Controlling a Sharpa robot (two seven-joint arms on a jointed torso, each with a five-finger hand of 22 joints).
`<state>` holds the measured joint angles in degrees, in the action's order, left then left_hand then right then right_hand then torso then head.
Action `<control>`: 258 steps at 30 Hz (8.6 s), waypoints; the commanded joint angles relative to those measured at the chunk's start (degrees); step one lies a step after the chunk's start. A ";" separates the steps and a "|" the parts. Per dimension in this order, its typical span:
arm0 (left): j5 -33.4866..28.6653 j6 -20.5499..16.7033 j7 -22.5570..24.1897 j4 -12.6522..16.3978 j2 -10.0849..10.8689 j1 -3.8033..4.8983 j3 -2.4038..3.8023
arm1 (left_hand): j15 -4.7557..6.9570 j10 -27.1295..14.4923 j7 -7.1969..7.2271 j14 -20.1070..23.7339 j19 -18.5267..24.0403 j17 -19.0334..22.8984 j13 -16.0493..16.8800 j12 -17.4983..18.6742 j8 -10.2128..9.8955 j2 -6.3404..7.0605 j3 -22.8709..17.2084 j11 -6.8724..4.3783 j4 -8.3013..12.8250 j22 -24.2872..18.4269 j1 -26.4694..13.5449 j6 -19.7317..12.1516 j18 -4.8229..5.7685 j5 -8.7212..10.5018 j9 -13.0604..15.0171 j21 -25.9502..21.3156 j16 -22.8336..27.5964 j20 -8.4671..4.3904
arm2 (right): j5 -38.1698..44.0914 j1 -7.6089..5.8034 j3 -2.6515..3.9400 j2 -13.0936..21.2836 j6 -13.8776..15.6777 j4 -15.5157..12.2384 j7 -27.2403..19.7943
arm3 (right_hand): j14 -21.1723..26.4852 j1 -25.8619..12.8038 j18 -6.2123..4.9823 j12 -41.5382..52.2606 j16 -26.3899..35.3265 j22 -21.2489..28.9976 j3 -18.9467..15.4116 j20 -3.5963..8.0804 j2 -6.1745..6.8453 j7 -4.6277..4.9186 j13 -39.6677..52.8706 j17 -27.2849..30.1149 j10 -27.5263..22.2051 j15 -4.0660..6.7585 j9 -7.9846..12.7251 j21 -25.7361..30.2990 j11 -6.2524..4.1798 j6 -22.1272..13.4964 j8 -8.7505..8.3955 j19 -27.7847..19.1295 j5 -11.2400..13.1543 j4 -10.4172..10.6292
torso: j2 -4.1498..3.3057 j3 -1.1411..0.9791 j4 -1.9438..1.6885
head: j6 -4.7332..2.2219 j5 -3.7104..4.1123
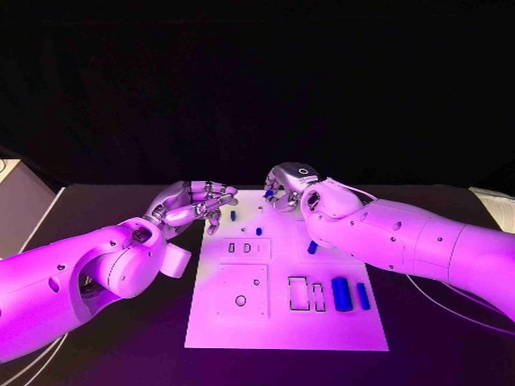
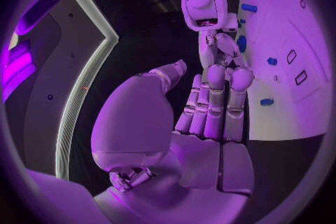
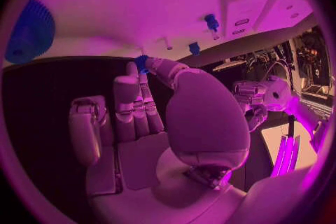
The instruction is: Assemble the parts on the task board
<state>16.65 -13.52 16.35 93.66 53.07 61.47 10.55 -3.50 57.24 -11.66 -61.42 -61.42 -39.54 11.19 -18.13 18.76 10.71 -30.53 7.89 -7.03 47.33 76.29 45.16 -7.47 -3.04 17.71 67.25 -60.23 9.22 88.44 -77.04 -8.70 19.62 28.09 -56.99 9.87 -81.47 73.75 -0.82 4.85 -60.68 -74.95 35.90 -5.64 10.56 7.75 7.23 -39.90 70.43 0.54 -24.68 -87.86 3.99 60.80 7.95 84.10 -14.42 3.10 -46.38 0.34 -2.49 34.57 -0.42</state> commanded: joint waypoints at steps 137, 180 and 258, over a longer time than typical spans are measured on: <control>-0.17 2.40 0.00 -2.54 -0.38 -0.72 0.01 | -0.22 0.07 -0.49 -0.13 0.39 0.13 -0.32 0.42 0.02 -0.01 -0.48 0.10 0.52 -0.20 0.24 -0.39 -1.17 0.23 0.17 -0.38 0.50 0.01 | -13.83 -0.35 0.96 13.27 -13.01 -4.77 -1.22 | -5.22 2.30 0.82 80.96 -21.08 -15.05 -15.61 -0.48 2.90 1.86 77.21 -34.91 14.75 -0.74 3.52 -2.14 0.71 -10.06 0.65 5.90 -0.21 4.92 | 2.08 -1.33 2.07 | 1.01 -0.82; 0.01 3.07 -0.37 -2.83 -0.50 -0.75 0.01 | -0.23 0.12 -0.49 -0.16 0.39 0.13 -0.41 0.47 0.04 -0.04 -0.56 0.10 0.54 -0.26 0.11 -0.41 -1.17 0.23 0.21 -0.41 0.53 0.02 | -13.74 -0.02 0.96 10.60 -7.25 -1.80 -0.94 | -4.96 2.24 0.82 80.82 -20.76 -15.05 -15.73 -0.61 2.18 2.03 77.01 -34.43 14.46 -0.90 3.67 -2.14 0.87 -10.58 0.63 5.90 0.12 5.48 | 2.08 -1.42 2.12 | 1.65 -1.25; 0.56 3.53 -1.16 -2.60 -0.23 -0.76 0.01 | -0.18 0.29 -0.43 -0.18 0.37 0.14 -0.51 0.47 0.12 -0.24 -0.83 0.04 0.74 -0.30 0.23 -0.35 -1.18 0.22 0.27 -0.42 0.58 0.00 | -4.23 1.01 0.90 7.97 1.67 -8.11 -1.07 | -4.79 3.51 0.82 80.87 -20.27 -15.05 -10.64 0.12 1.01 0.51 77.15 -34.60 14.54 0.14 2.70 -2.14 -0.45 -5.62 4.43 5.90 -0.05 4.89 | 1.89 -1.47 2.05 | 1.91 -1.34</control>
<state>17.11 -10.88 15.07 90.86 52.90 60.70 10.51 -3.50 57.24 -11.66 -61.42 -61.42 -39.46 10.73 -17.94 18.76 10.71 -31.24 7.89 -6.32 47.05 76.29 45.16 -7.47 -3.04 17.93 67.05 -60.01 9.22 81.76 -76.00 -7.80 28.01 27.94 -64.60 9.10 -84.03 77.31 -0.82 85.42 -81.20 -74.95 24.92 -5.96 11.25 8.74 74.91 -74.56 84.02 0.43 -21.59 -89.74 3.88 54.61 11.88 84.00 -14.26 7.91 -44.43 -1.08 -0.49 36.54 -1.57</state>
